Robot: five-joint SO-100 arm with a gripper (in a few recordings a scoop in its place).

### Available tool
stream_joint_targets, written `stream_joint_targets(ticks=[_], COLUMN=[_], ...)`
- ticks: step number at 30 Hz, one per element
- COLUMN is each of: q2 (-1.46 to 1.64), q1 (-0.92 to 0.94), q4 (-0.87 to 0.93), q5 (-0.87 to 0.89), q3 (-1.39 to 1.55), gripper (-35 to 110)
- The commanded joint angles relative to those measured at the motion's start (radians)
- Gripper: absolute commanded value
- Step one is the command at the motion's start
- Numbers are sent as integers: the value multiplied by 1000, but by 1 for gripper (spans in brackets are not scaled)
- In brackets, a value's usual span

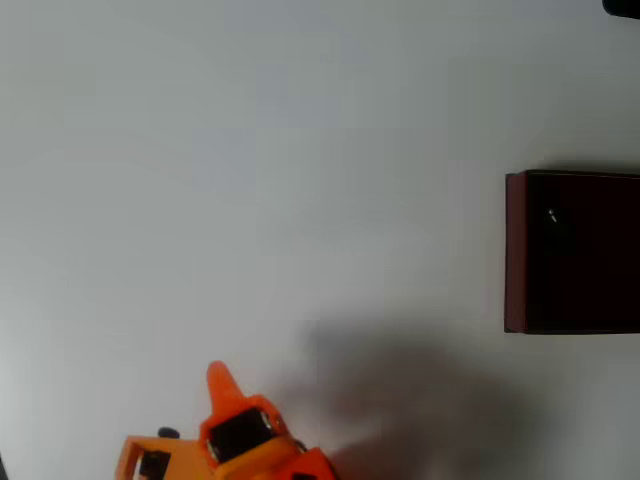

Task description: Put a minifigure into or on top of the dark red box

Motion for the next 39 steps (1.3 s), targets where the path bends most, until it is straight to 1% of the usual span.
stream_joint_targets(ticks=[1, 5, 6, 9, 12, 16, 19, 20, 23, 33, 35, 39], q2=[-2, 43, 44, 43, 43, 43, 43, 43, 43, 43, 43, 43], q1=[-20, -92, -101, -104, -100, -133, -158, -163, -155, -161, -161, -160], q4=[-31, -155, -146, -71, -49, -43, -43, -43, -43, -43, -43, -43], q5=[12, -51, -63, -26, -2, -34, -60, -64, -57, -63, -63, -61], q3=[80, 212, 212, 190, 184, 183, 183, 183, 183, 183, 183, 183], gripper=[0, 0, 0, 0, 0, 1, 12, 14, 2, 0, 3, 1])
